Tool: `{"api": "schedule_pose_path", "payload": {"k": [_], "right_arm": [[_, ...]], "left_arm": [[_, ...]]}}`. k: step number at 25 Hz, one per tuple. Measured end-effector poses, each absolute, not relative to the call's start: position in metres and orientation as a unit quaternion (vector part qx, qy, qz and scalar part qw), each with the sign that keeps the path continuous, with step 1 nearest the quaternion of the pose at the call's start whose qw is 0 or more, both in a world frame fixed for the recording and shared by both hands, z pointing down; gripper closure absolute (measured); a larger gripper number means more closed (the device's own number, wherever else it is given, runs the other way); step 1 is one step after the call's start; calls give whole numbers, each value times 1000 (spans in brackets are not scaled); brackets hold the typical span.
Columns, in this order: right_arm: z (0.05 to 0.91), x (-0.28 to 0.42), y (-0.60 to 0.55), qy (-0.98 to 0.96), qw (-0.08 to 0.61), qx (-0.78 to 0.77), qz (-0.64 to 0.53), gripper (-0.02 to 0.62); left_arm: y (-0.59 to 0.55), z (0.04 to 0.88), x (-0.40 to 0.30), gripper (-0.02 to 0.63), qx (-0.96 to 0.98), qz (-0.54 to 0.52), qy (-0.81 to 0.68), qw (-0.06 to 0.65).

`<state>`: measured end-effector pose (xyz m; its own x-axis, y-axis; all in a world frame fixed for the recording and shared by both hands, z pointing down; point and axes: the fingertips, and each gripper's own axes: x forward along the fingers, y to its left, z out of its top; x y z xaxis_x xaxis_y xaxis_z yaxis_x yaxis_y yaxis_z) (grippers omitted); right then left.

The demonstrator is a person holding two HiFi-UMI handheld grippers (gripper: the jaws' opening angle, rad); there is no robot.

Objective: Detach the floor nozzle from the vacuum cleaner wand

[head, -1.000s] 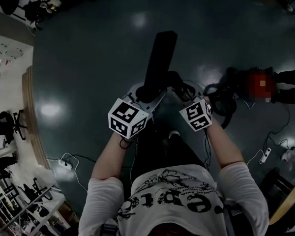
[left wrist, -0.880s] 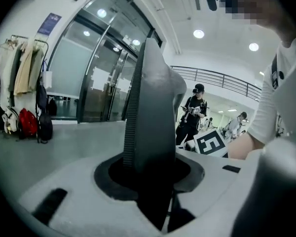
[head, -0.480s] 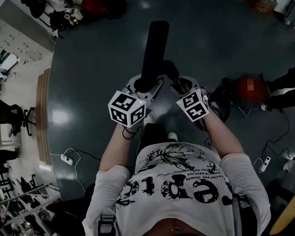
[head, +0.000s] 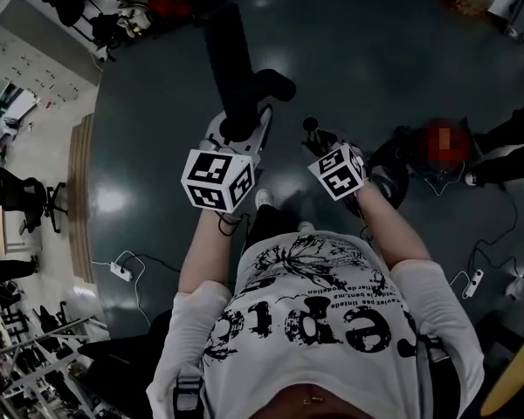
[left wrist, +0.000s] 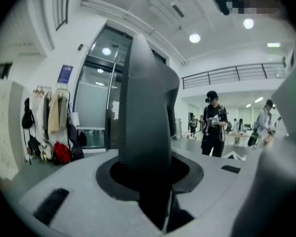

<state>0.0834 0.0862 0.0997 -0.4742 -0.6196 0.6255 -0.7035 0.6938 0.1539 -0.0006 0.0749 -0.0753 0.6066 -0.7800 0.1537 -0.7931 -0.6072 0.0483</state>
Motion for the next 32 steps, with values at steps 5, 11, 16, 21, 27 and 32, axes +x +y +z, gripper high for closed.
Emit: {"api": "schedule_pose_path", "payload": {"k": [5, 11, 16, 21, 27, 32], "right_arm": [[110, 94, 87, -851, 346, 389, 62, 411], [109, 88, 72, -852, 343, 389, 72, 411], [130, 83, 63, -844, 365, 385, 78, 411], [179, 74, 48, -839, 396, 363, 90, 411], [242, 72, 4, -818, 435, 360, 112, 411], [302, 64, -30, -803, 453, 364, 130, 411]], "left_arm": [[74, -73, -10, 477, 896, 99, -431, 37], [78, -23, -14, 477, 895, 93, -416, 134], [70, 22, -23, 477, 891, 94, -400, 196], [47, 85, -27, 477, 885, 88, -375, 262], [3, 164, -39, 477, 874, 107, -345, 325], [-32, 233, -64, 477, 846, 102, -334, 403]]}}
